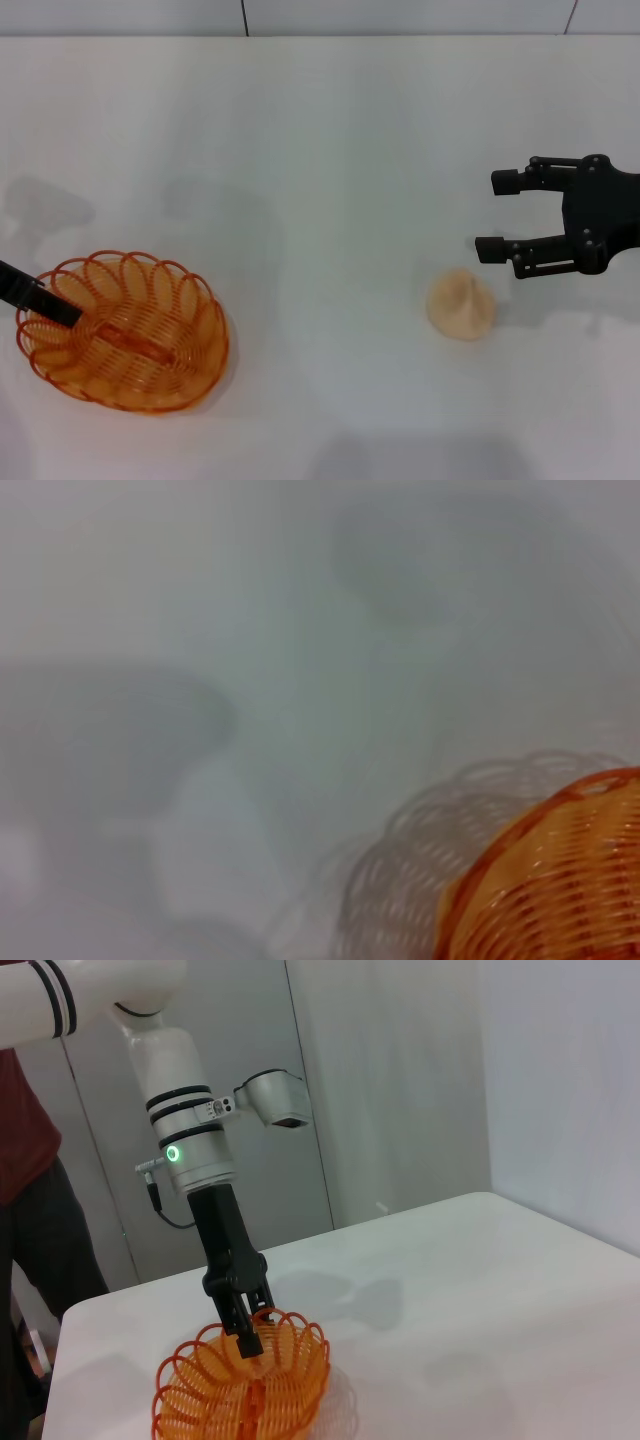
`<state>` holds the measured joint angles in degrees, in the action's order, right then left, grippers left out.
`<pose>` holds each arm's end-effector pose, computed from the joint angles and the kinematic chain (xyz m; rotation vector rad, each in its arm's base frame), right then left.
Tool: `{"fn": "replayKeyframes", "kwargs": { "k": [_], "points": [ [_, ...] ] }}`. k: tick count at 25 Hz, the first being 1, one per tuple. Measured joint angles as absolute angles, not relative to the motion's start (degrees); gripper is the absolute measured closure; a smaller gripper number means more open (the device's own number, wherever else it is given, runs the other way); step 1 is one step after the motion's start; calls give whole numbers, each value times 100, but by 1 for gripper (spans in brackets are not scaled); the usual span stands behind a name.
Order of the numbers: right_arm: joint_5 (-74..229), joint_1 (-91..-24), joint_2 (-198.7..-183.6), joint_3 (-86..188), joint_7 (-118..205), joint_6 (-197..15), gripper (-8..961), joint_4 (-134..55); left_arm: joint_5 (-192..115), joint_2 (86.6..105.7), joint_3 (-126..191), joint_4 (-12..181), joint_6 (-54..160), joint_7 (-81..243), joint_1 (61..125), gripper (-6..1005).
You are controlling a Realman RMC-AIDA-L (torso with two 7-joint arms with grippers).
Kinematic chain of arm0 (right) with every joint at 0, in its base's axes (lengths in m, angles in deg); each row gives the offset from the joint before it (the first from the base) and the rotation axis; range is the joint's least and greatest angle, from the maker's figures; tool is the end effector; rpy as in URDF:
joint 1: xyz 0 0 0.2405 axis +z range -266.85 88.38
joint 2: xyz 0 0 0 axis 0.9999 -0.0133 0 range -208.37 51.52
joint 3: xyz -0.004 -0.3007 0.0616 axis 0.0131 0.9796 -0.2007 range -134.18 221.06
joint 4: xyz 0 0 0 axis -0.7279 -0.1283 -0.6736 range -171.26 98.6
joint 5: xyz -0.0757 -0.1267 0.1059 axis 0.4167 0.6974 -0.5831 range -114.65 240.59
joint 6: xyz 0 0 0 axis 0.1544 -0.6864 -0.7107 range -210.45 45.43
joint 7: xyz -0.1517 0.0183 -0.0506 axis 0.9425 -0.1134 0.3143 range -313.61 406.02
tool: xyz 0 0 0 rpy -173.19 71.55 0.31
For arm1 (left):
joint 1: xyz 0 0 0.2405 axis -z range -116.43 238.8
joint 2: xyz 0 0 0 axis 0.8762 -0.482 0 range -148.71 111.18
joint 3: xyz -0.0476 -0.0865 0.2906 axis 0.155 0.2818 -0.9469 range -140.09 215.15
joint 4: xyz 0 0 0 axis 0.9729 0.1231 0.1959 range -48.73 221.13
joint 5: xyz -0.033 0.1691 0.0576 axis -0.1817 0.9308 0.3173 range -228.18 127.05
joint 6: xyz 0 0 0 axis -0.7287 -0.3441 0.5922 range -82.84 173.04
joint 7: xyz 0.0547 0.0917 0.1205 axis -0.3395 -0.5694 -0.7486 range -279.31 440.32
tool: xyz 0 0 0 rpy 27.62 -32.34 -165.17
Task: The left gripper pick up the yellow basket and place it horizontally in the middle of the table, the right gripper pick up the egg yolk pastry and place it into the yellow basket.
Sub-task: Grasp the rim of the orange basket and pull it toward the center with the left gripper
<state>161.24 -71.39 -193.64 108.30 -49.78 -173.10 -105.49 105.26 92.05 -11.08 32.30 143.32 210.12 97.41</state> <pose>0.2420 0.3012 0.0043 -2.8329 0.3851 0.6134 -0.3401 0.3423 0.0370 -2.4942 -1.4153 0.5084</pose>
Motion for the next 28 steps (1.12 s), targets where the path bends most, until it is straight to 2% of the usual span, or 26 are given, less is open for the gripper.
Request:
{"fn": "replayKeyframes", "kwargs": {
  "k": [21,24,28],
  "points": [
    [16141,-7137,-19364,10839,-4978,-17269,99,-10549,10760,9290,-1215,3384,14173,20987,9870,763],
    [16142,-7122,-19364,10839,-4977,-17263,99,-10550,10775,9293,-1240,3369,14168,20989,9871,845],
    [16142,-7095,-19364,10839,-4978,-17260,99,-10550,10794,9294,-1258,3340,14140,20991,9900,863]
  ]
}}
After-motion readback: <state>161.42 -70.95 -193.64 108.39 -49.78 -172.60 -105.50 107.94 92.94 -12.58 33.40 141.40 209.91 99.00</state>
